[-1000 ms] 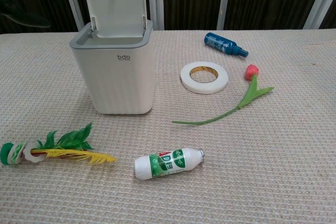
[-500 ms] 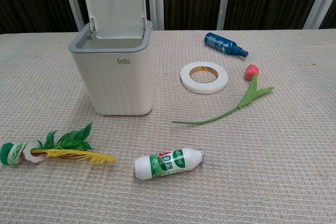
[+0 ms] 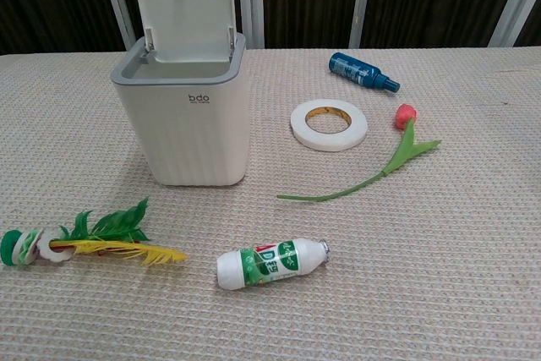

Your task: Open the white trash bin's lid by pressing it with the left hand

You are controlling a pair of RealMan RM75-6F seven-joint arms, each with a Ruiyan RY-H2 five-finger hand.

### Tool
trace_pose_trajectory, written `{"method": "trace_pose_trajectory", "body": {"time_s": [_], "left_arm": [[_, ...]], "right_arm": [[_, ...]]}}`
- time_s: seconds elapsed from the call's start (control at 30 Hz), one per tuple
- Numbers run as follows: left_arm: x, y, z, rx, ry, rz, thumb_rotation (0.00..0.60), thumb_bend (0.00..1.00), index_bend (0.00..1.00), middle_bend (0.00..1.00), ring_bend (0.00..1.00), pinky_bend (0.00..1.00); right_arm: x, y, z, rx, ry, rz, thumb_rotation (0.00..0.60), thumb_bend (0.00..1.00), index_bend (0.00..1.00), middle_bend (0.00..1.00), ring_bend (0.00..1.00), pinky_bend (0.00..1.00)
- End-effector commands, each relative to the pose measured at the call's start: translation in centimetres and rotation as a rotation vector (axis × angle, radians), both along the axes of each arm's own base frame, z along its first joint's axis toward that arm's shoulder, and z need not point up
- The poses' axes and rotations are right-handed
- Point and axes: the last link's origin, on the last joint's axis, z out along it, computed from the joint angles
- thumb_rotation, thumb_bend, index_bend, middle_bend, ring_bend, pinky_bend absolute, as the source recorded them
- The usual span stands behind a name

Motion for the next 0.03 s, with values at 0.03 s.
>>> {"method": "trace_pose_trajectory", "body": {"time_s": [0.03], "left_arm": [[-0.32,-0.05,0.22,0.013,-0.005,0.010,0.600,0.16,0.14,0.11,0.03,0.05]], "right_arm": [[0.05,-0.08,-0.14,0.004,0.000,0.000,0.600,0.27,0.12,0.02,0.00,0.03]]}}
